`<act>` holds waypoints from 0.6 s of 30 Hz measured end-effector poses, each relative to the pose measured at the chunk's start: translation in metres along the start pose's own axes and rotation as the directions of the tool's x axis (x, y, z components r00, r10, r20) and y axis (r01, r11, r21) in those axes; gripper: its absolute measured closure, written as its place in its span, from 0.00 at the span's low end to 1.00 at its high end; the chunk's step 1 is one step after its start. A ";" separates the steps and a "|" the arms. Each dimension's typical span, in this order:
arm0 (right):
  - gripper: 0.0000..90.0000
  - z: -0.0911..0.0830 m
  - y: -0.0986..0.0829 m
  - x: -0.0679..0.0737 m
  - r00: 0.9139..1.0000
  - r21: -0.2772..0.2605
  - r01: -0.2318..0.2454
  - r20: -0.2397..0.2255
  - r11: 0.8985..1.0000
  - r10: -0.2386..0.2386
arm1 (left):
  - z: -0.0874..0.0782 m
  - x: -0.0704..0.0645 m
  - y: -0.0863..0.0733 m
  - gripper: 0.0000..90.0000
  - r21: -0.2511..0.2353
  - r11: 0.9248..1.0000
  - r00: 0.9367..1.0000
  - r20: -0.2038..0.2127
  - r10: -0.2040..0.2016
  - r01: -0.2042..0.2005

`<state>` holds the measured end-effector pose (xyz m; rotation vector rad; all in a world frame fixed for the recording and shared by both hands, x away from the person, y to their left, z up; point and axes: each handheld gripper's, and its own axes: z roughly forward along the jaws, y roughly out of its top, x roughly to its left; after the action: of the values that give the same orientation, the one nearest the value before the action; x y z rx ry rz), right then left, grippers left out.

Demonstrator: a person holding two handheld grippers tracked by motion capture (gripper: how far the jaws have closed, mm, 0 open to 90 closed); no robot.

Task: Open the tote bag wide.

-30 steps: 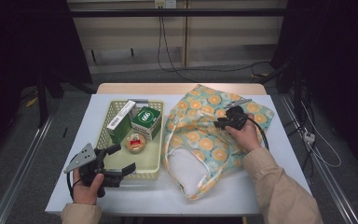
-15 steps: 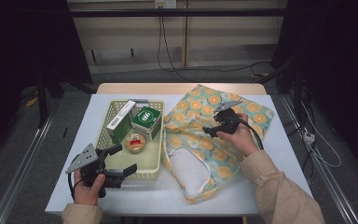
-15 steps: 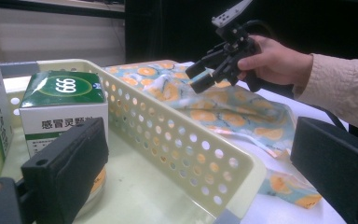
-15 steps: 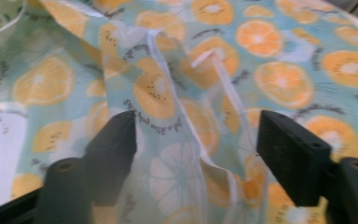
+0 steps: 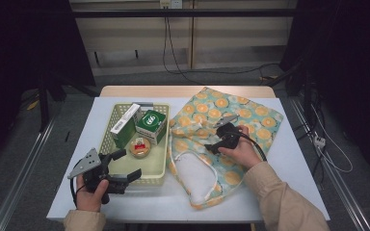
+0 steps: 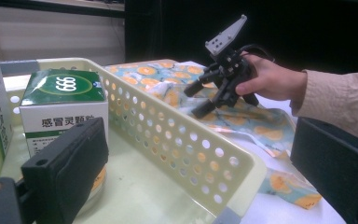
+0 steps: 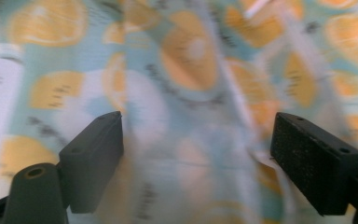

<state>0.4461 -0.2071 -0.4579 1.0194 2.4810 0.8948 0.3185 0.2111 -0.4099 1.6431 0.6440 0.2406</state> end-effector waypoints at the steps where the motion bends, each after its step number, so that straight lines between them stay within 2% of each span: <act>1: 0.20 -0.001 -0.001 -0.004 1.000 0.001 -0.001 0.024 1.000 0.001 | 0.000 0.000 0.000 0.04 0.000 1.000 1.000 0.001 0.001 -0.001; 5: 0.22 -0.001 -0.008 -0.024 0.995 -0.016 -0.098 0.030 0.995 0.099 | 0.000 0.000 0.000 0.04 -0.002 1.000 1.000 -0.002 -0.002 0.002; 6: 0.25 0.000 -0.011 -0.028 0.992 -0.031 -0.123 0.019 0.992 0.124 | 0.000 0.000 0.000 0.04 -0.002 1.000 1.000 -0.002 -0.002 0.002; 8: 0.35 -0.001 -0.013 -0.034 0.989 -0.061 -0.139 0.032 0.988 0.141 | 0.000 0.000 0.000 0.04 -0.002 1.000 1.000 -0.003 -0.001 0.001; 14: 0.56 0.000 -0.012 -0.039 0.989 -0.070 -0.140 0.041 0.988 0.143 | 0.000 0.000 0.000 0.04 0.001 1.000 1.000 -0.003 0.001 -0.001; 18: 0.81 0.000 -0.009 -0.039 0.990 -0.066 -0.133 0.046 0.989 0.136 | 0.000 0.000 0.001 0.04 0.001 1.000 1.000 -0.006 0.003 -0.003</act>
<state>0.4684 -0.2399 -0.4615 1.1848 2.3503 0.9690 0.3191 0.2112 -0.4086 1.6446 0.6463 0.2482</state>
